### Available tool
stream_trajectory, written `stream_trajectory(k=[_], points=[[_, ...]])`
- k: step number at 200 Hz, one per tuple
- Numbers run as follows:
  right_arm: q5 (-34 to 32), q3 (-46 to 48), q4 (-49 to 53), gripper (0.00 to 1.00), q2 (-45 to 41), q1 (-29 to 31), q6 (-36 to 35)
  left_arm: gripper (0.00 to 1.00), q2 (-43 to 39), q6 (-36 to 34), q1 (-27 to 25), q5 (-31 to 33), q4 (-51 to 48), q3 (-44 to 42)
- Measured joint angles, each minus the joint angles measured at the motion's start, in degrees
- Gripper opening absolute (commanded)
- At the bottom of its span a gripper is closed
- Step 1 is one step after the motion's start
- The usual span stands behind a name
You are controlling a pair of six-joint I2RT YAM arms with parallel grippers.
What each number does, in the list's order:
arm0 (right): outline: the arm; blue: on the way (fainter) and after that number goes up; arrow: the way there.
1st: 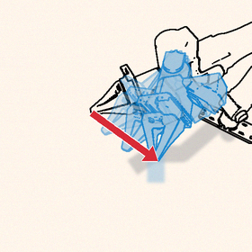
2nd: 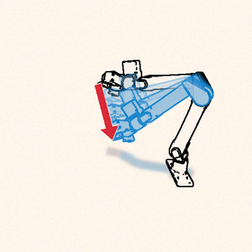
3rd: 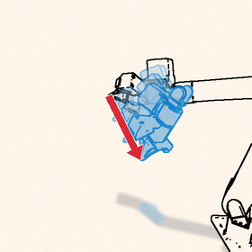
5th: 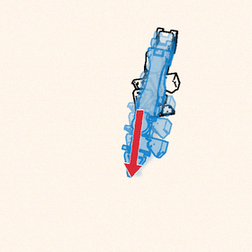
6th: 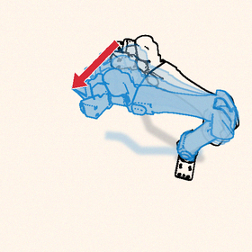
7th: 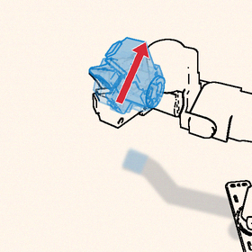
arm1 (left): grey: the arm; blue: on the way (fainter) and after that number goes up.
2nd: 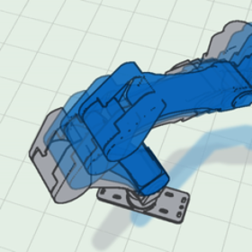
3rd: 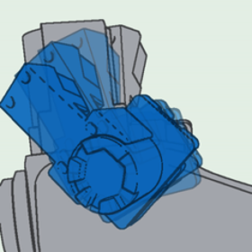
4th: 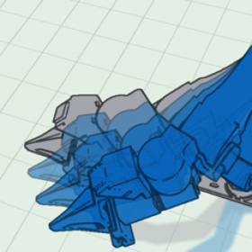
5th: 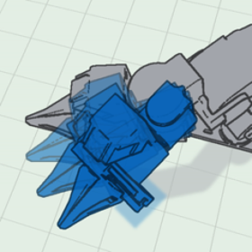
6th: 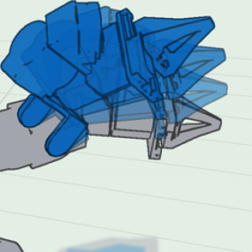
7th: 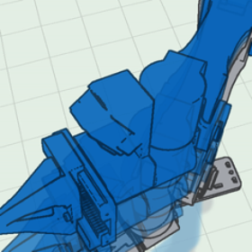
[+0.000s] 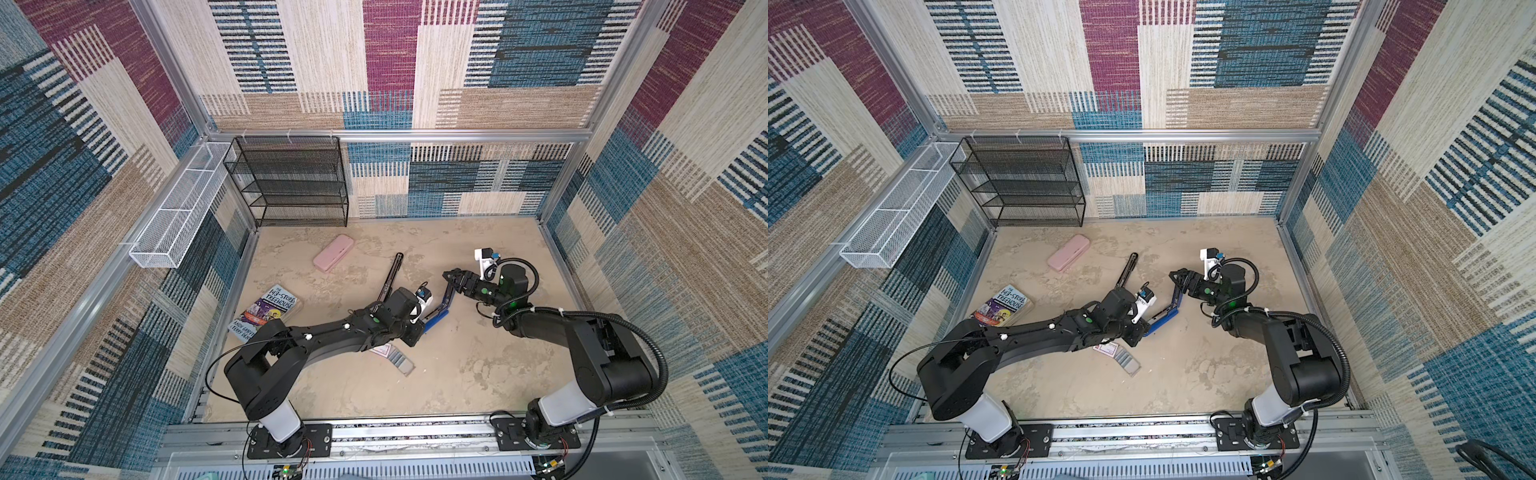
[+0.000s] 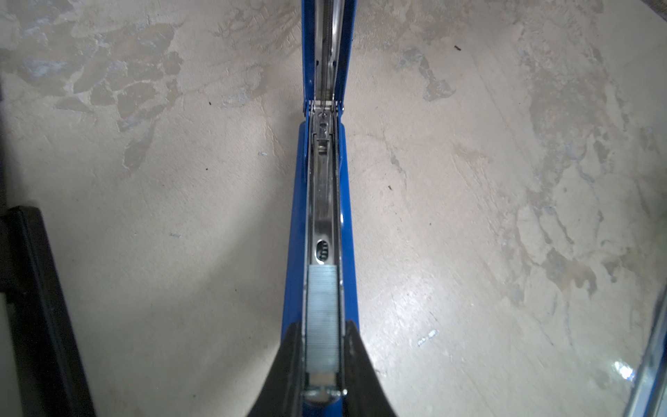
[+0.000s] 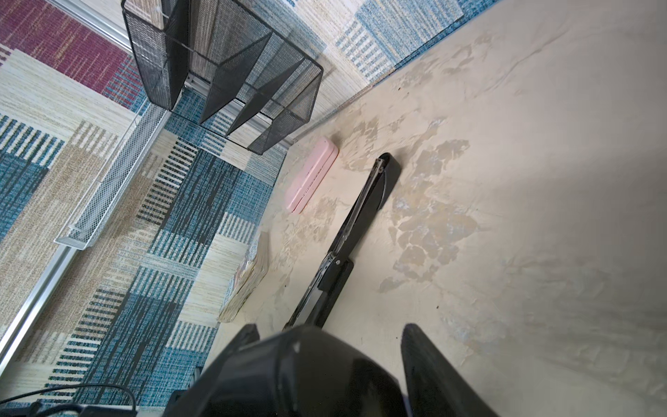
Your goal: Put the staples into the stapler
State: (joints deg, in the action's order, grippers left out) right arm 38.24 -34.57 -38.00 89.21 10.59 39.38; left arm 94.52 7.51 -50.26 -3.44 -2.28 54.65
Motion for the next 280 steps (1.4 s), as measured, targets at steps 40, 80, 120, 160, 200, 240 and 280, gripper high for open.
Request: stream_trajectory(k=[40, 80, 120, 160, 200, 240, 280], points=[[-1.90, -0.09, 1.55, 0.67, -0.76, 1.49, -2.01, 0.02, 0.00, 0.00, 0.26, -0.07, -1.53, 1.18], [-4.17, -0.09, 3.61, 0.67, -2.21, 3.72, -4.39, 0.02, 0.00, 0.00, 0.68, -0.50, -4.22, 3.13], [-7.54, -0.42, 6.43, 0.67, -3.78, 6.27, -7.82, 0.02, 0.28, 0.11, 1.40, -2.10, -6.36, 4.72], [-10.58, -0.66, 8.79, 0.67, -4.94, 8.26, -10.56, 0.02, 0.28, 0.76, 2.10, -3.50, -7.41, 5.49], [-13.14, -0.66, 10.12, 0.67, -5.88, 10.12, -12.63, 0.02, 0.26, 1.53, 2.51, -4.68, -9.22, 6.88], [-14.93, -0.68, 11.06, 0.67, -6.32, 11.74, -14.45, 0.02, 0.26, 1.77, 2.62, -5.11, -11.65, 8.83], [-17.22, -0.70, 12.22, 0.67, -7.21, 13.31, -16.35, 0.01, 0.48, 1.81, 2.93, -5.84, -13.22, 10.47]])
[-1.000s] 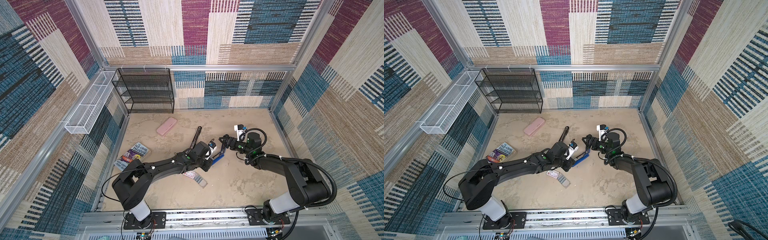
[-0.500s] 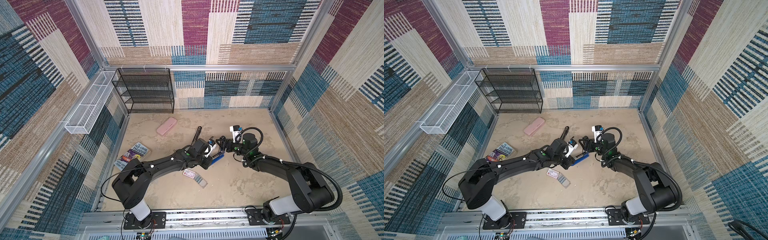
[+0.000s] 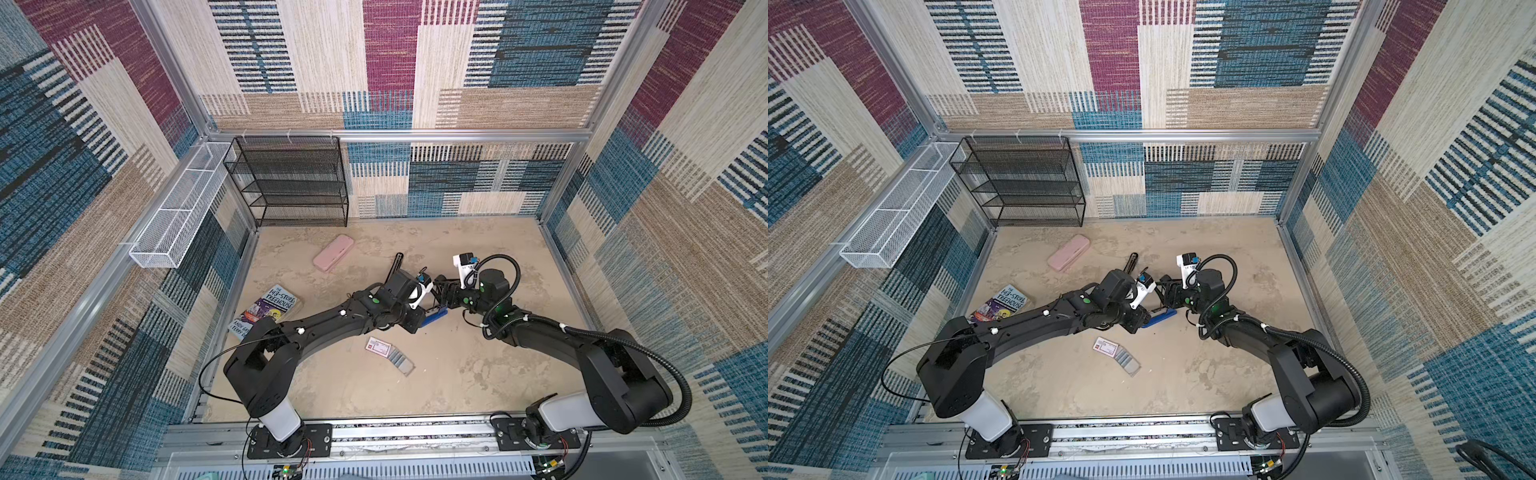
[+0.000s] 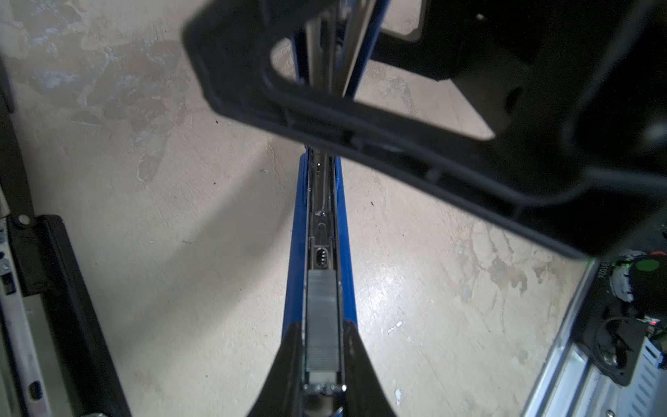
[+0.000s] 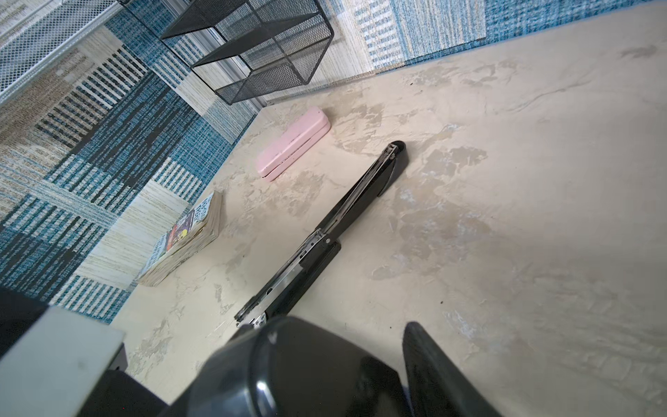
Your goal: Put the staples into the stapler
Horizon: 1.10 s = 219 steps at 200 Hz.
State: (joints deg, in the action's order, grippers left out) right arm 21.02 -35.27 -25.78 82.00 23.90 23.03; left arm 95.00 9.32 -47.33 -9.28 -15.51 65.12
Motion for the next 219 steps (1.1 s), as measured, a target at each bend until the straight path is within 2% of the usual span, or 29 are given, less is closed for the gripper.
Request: stream_trajectory(k=[110, 219], points=[[-4.94, -1.44, 4.17, 0.72, -0.55, 4.57, -5.11, 0.01, 0.04, 1.68, 0.85, -1.55, -1.07, 0.39], [-3.80, -0.61, 4.24, 0.82, -3.63, 5.11, -5.31, 0.01, -0.63, 2.64, 3.26, -3.08, 1.64, -1.09]])
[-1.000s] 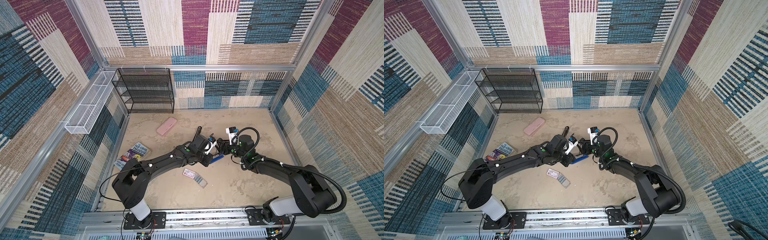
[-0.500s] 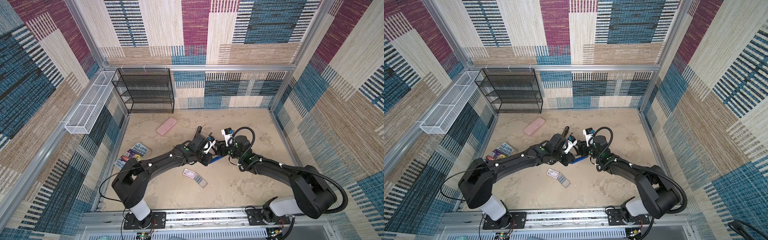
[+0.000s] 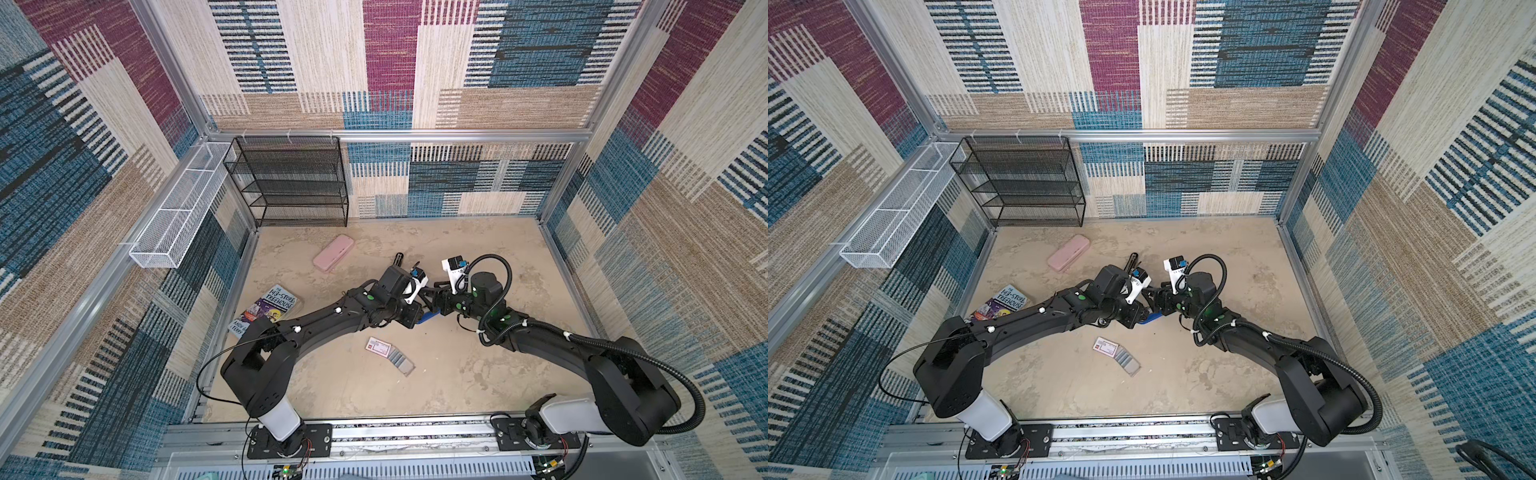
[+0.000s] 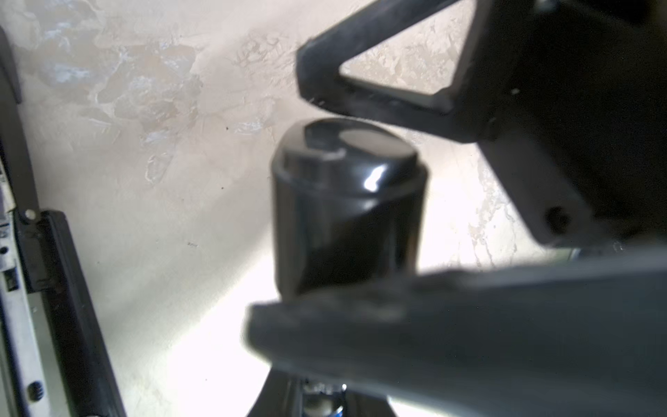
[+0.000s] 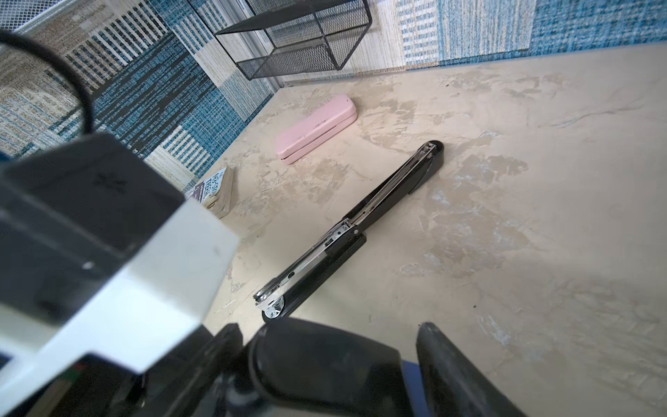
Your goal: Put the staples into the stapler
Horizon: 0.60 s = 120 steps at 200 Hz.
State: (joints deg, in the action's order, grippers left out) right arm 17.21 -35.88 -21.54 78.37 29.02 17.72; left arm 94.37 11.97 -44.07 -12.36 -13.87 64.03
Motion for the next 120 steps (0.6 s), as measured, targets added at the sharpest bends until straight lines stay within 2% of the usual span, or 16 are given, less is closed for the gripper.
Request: stream_trajectory(k=[74, 120], points=[[-2.40, 2.86, 2.62, 0.83, -5.22, -0.11, -0.94, 0.01, 0.07, 0.24, 1.44, 0.90, 1.22, -1.77], [-5.42, 6.62, 4.20, 0.84, -10.23, -0.11, -1.01, 0.01, 3.45, 0.26, 1.49, 3.02, 7.23, -3.67]])
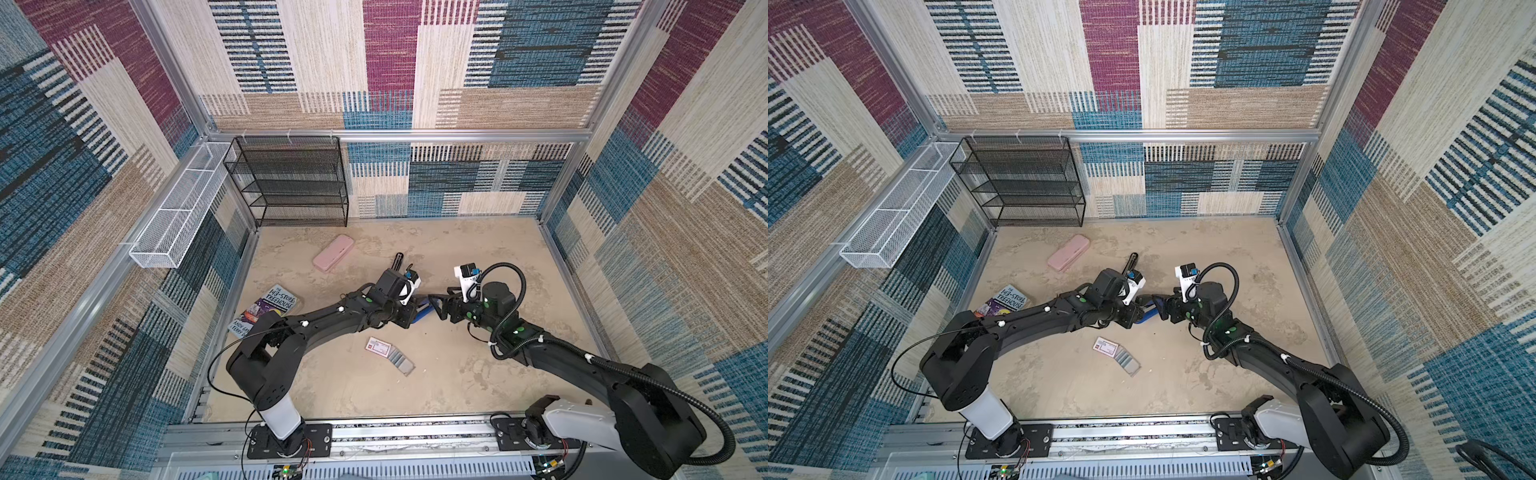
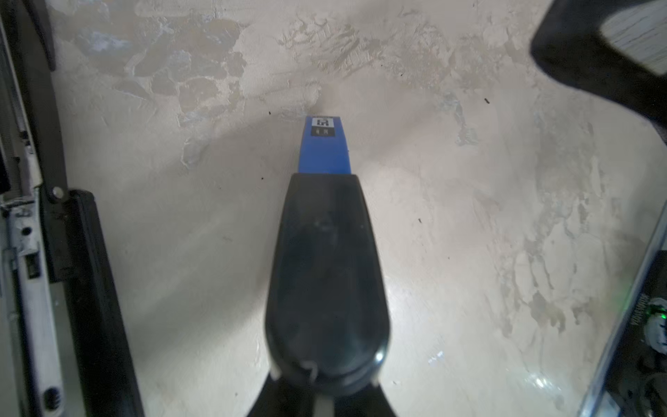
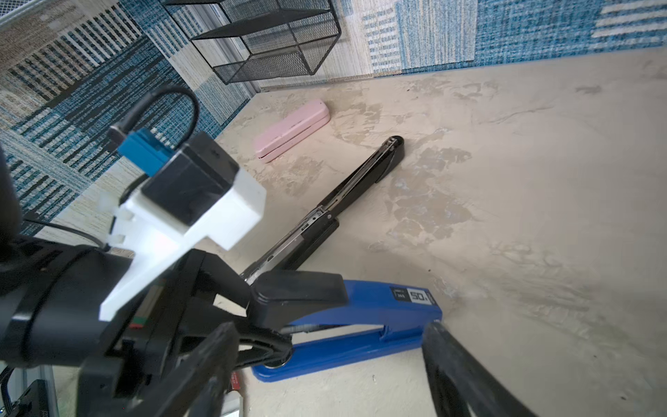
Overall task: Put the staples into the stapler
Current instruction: 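Withdraw the open right gripper while the left gripper presses the stapler shut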
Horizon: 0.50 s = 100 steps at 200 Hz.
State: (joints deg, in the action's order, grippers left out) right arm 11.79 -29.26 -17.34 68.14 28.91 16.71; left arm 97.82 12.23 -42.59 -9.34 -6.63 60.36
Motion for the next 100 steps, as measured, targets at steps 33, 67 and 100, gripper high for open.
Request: stream_trajectory(k=[33, 67, 100], points=[[-2.51, 3.08, 0.81, 0.85, -2.93, -0.33, 1.29, 0.02, 3.89, -0.02, -0.09, 2.03, 6.78, -0.07], [-5.31, 5.66, 0.85, 0.86, -4.79, -0.70, 2.75, 0.08, 7.85, -0.11, -0.74, 4.55, 12.72, 0.20], [-7.74, 7.28, 0.87, 0.86, -5.64, -1.09, 4.31, 0.20, 11.39, -0.48, -1.75, 6.54, 17.05, 0.92]])
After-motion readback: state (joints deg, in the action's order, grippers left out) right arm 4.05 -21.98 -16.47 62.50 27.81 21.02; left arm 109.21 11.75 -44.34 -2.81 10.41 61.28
